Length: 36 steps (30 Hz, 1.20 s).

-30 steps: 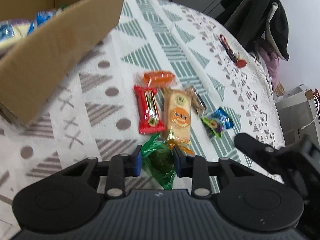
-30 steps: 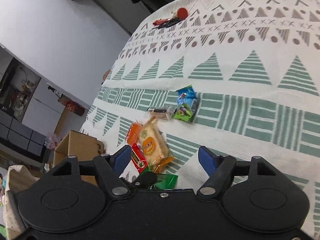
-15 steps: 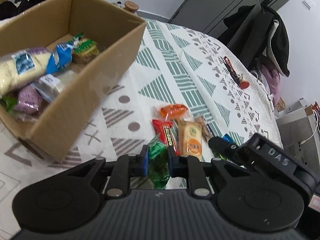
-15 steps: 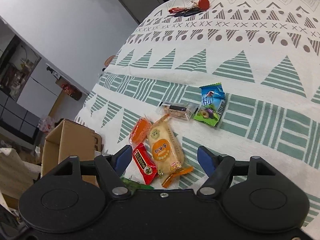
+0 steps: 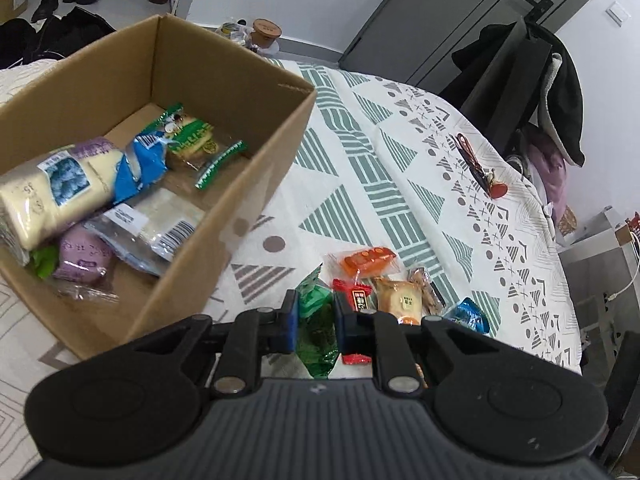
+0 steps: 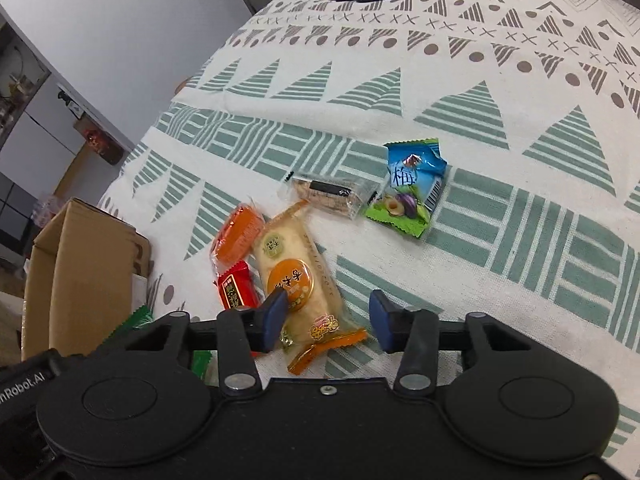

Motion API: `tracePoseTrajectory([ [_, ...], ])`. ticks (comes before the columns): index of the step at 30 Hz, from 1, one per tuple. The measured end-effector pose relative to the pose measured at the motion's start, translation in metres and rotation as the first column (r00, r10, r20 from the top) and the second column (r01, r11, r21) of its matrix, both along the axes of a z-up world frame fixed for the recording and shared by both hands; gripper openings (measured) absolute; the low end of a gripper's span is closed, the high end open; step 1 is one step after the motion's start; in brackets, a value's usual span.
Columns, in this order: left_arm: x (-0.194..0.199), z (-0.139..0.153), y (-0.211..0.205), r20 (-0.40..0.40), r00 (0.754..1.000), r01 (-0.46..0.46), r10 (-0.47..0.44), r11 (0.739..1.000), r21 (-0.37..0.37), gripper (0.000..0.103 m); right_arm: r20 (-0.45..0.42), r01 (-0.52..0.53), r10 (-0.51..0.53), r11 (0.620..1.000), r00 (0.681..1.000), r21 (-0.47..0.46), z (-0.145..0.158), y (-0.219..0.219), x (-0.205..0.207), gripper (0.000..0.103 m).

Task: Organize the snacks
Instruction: 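Grasp the green packet with the left gripper while the right grasps the yellow bread roll, then carry the green packet and bread roll into the cardboard box and open both grippers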

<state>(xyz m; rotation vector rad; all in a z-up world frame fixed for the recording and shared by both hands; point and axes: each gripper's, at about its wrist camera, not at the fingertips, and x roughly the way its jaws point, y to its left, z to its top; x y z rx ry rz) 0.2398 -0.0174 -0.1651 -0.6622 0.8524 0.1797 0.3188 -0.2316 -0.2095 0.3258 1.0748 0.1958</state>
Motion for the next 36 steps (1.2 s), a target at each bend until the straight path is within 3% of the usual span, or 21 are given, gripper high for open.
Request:
tracePoseTrajectory([
  [1, -0.001, 0.001, 0.001, 0.003, 1.000, -0.002, 0.002, 1.000, 0.001, 0.017, -0.005, -0.006, 0.007, 1.000, 1.000, 0.019, 0.000, -0.001, -0.001, 0.027],
  [7, -0.009, 0.010, 0.000, 0.017, 1.000, -0.002, 0.002, 1.000, 0.005, 0.017, -0.014, 0.004, -0.002, 0.996, 1.000, 0.088, 0.006, -0.008, -0.011, 0.000],
  [23, -0.040, 0.043, 0.008, 0.067, 0.997, -0.037, 0.036, 0.999, 0.013, 0.017, 0.011, 0.071, -0.077, 0.952, 0.997, 0.298, 0.031, -0.042, -0.044, 0.000],
  [29, -0.047, 0.057, 0.019, 0.094, 0.995, -0.045, 0.043, 0.999, 0.017, 0.017, 0.027, 0.069, -0.080, 0.957, 0.996, 0.282, 0.037, -0.036, -0.043, 0.000],
  [32, -0.046, 0.058, 0.022, 0.100, 0.994, -0.043, 0.042, 0.999, 0.016, 0.017, 0.014, 0.065, -0.072, 0.958, 0.997, 0.278, 0.035, -0.031, -0.036, 0.009],
  [34, -0.043, 0.055, 0.023, 0.097, 0.994, -0.042, 0.040, 0.999, 0.014, 0.017, 0.030, 0.056, -0.065, 0.969, 0.997, 0.242, 0.036, -0.024, -0.034, 0.030],
  [36, -0.038, 0.051, 0.025, 0.091, 0.995, -0.044, 0.043, 0.999, 0.009, 0.017, 0.036, 0.048, -0.056, 0.977, 0.998, 0.207, 0.034, -0.018, -0.032, 0.035],
])
